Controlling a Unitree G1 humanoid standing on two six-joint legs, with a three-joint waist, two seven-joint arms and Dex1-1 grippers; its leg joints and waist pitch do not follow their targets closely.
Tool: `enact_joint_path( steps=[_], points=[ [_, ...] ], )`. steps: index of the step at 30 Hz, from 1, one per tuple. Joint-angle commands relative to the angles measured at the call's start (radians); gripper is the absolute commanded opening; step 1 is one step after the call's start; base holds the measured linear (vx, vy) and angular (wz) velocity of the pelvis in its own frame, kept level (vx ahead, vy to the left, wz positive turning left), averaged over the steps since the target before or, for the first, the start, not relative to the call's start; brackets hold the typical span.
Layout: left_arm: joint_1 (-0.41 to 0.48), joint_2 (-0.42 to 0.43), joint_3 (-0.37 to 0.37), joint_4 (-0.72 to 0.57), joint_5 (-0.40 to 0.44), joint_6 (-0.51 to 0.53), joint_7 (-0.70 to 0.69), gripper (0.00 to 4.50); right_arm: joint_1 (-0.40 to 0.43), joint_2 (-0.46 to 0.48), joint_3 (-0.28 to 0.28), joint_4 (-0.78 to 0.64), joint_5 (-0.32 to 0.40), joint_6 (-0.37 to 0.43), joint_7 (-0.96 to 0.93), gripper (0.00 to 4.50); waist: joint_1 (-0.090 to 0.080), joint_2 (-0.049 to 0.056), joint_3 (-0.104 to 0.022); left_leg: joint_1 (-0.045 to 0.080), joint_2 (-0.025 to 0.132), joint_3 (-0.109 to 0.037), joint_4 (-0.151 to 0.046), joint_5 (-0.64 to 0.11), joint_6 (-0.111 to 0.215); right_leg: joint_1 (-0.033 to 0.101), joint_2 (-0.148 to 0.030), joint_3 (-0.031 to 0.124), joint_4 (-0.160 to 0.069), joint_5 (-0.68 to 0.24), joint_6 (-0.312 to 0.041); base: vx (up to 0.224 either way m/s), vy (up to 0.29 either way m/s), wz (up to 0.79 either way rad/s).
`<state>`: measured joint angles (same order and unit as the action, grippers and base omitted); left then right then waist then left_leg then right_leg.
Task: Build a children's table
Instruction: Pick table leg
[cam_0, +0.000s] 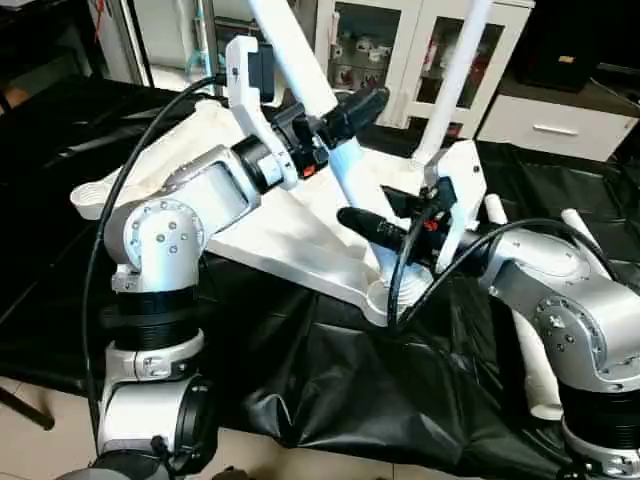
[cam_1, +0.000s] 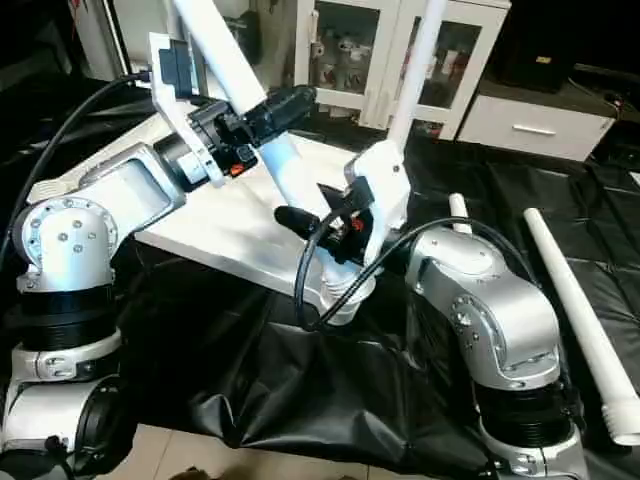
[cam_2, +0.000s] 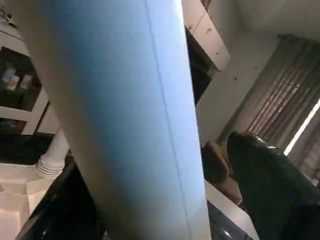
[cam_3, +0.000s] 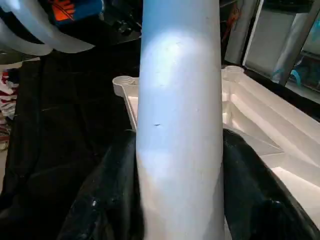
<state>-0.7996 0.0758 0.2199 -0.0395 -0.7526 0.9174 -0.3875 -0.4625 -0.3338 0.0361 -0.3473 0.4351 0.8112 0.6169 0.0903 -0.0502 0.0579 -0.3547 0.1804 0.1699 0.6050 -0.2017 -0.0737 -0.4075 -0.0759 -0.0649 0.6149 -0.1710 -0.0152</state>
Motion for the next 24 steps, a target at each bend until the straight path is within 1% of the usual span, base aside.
enact_joint_path(
  steps=[1,2,3,5,7,8,9,10,13,14,16,18,19,20,22,23,24],
  points=[
    [-0.019,-0.01,-0.004,-0.008,-0.022,0.011,0.008,3.3,-0.002,-0.003,-0.007,0.011,-0.01,-0.017,-0.017,1.81,0.002,0.003,-0.068,0.0,0.035,-0.01,-0.068,-0.1,-0.005,0.06,-0.058,0.046,-0.069,-0.197,-0.143,0.0,0.0,0.0],
    [-0.018,-0.011,-0.003,-0.01,-0.025,0.012,0.009,3.3,-0.001,-0.002,-0.004,0.011,-0.011,-0.018,-0.017,1.81,0.002,0.003,-0.069,0.0,0.035,-0.01,-0.068,-0.102,-0.005,0.06,-0.058,0.046,-0.069,-0.2,-0.142,0.0,0.0,0.0],
    [-0.017,-0.011,-0.003,-0.011,-0.029,0.011,0.01,3.23,-0.001,-0.001,-0.002,0.011,-0.012,-0.021,-0.018,1.81,0.001,-0.002,-0.069,0.0,0.035,-0.009,-0.067,-0.101,-0.004,0.061,-0.057,0.047,-0.069,-0.203,-0.139,0.0,0.0,0.0],
    [-0.017,-0.009,-0.001,-0.005,-0.029,0.007,0.017,2.93,-0.005,0.005,0.003,0.017,-0.016,-0.026,-0.023,1.81,0.001,0.001,-0.068,-0.001,0.035,-0.01,-0.067,-0.097,-0.005,0.06,-0.057,0.047,-0.069,-0.201,-0.138,0.0,0.0,0.0],
    [-0.019,-0.014,0.007,0.004,-0.034,0.006,0.023,2.85,-0.011,0.007,0.006,0.027,-0.018,-0.032,-0.029,1.81,0.001,0.003,-0.068,-0.001,0.035,-0.01,-0.068,-0.101,-0.005,0.06,-0.057,0.046,-0.069,-0.203,-0.139,0.0,0.0,0.0],
    [-0.019,-0.014,0.007,0.004,-0.034,0.006,0.023,2.85,-0.011,0.007,0.006,0.027,-0.018,-0.032,-0.029,1.81,0.001,0.003,-0.068,-0.001,0.034,-0.009,-0.068,-0.103,-0.006,0.06,-0.057,0.046,-0.07,-0.203,-0.137,0.0,0.0,0.0],
    [-0.02,-0.014,0.006,0.004,-0.035,0.008,0.021,2.61,-0.013,0.006,0.006,0.029,-0.018,-0.033,-0.03,1.81,0.001,0.002,-0.069,0.0,0.034,-0.01,-0.067,-0.102,-0.006,0.06,-0.057,0.047,-0.07,-0.202,-0.136,0.0,0.0,0.0],
    [-0.02,-0.014,0.005,0.004,-0.036,0.009,0.019,2.51,-0.014,0.005,0.006,0.03,-0.018,-0.034,-0.03,1.81,0.002,0.002,-0.068,0.0,0.035,-0.01,-0.068,-0.101,-0.006,0.06,-0.057,0.046,-0.069,-0.204,-0.136,0.0,0.0,0.0],
    [-0.018,-0.011,0.011,0.006,-0.034,0.007,0.025,2.41,-0.012,0.003,0.009,0.028,-0.026,-0.04,-0.038,1.81,0.001,0.0,-0.069,0.0,0.035,-0.01,-0.068,-0.094,-0.003,0.06,-0.057,0.047,-0.068,-0.192,-0.136,0.0,0.0,0.0],
    [-0.017,-0.01,0.016,0.009,-0.033,0.003,0.031,2.28,-0.012,0.004,0.012,0.029,-0.032,-0.044,-0.042,1.81,0.001,0.0,-0.068,-0.001,0.035,-0.009,-0.068,-0.095,-0.003,0.06,-0.057,0.047,-0.068,-0.194,-0.136,0.0,0.0,0.0],
    [-0.018,-0.008,0.02,0.015,-0.031,-0.005,0.039,2.06,-0.011,0.013,0.005,0.034,-0.025,-0.042,-0.048,2.51,0.0,0.001,-0.068,0.0,0.035,-0.009,-0.068,-0.095,-0.006,0.06,-0.057,0.047,-0.069,-0.199,-0.135,0.0,0.0,0.0],
    [-0.019,-0.005,0.018,0.019,-0.026,-0.01,0.04,2.05,-0.012,0.02,-0.004,0.038,-0.011,-0.036,-0.048,2.53,-0.001,0.001,-0.068,0.0,0.035,-0.009,-0.068,-0.1,-0.005,0.059,-0.058,0.047,-0.07,-0.21,-0.134,0.0,0.0,0.0],
    [-0.021,-0.004,0.018,0.022,-0.024,-0.013,0.039,2.02,-0.014,0.023,-0.01,0.041,-0.001,-0.034,-0.045,2.58,0.0,0.006,-0.068,0.001,0.035,-0.01,-0.069,-0.104,-0.008,0.058,-0.057,0.046,-0.07,-0.215,-0.133,0.0,0.0,0.0],
    [-0.024,-0.004,0.017,0.027,-0.024,-0.014,0.037,1.9,-0.015,0.025,-0.024,0.037,0.022,-0.023,-0.038,2.71,-0.003,0.009,-0.068,0.001,0.034,-0.009,-0.068,-0.114,-0.009,0.058,-0.055,0.047,-0.073,-0.211,-0.133,0.0,0.0,0.0],
    [-0.03,-0.004,0.015,0.035,-0.025,-0.016,0.031,1.78,-0.014,0.023,-0.05,0.025,0.063,-0.005,-0.018,2.95,-0.001,0.008,-0.069,0.001,0.034,-0.009,-0.069,-0.113,-0.006,0.06,-0.055,0.047,-0.071,-0.2,-0.132,0.0,0.0,0.0],
    [-0.032,-0.004,0.014,0.037,-0.026,-0.016,0.029,1.78,-0.014,0.023,-0.066,0.02,0.085,0.006,-0.012,2.95,0.0,0.007,-0.07,0.0,0.034,-0.01,-0.068,-0.108,-0.004,0.061,-0.055,0.047,-0.07,-0.189,-0.134,0.0,0.0,0.0],
    [-0.032,-0.001,0.011,0.039,-0.024,-0.015,0.025,1.76,-0.015,0.021,-0.092,0.015,0.109,0.019,-0.009,3.14,-0.001,0.007,-0.069,0.001,0.034,-0.01,-0.069,-0.107,-0.002,0.061,-0.054,0.046,-0.07,-0.186,-0.136,0.0,0.0,0.0]
  ],
)
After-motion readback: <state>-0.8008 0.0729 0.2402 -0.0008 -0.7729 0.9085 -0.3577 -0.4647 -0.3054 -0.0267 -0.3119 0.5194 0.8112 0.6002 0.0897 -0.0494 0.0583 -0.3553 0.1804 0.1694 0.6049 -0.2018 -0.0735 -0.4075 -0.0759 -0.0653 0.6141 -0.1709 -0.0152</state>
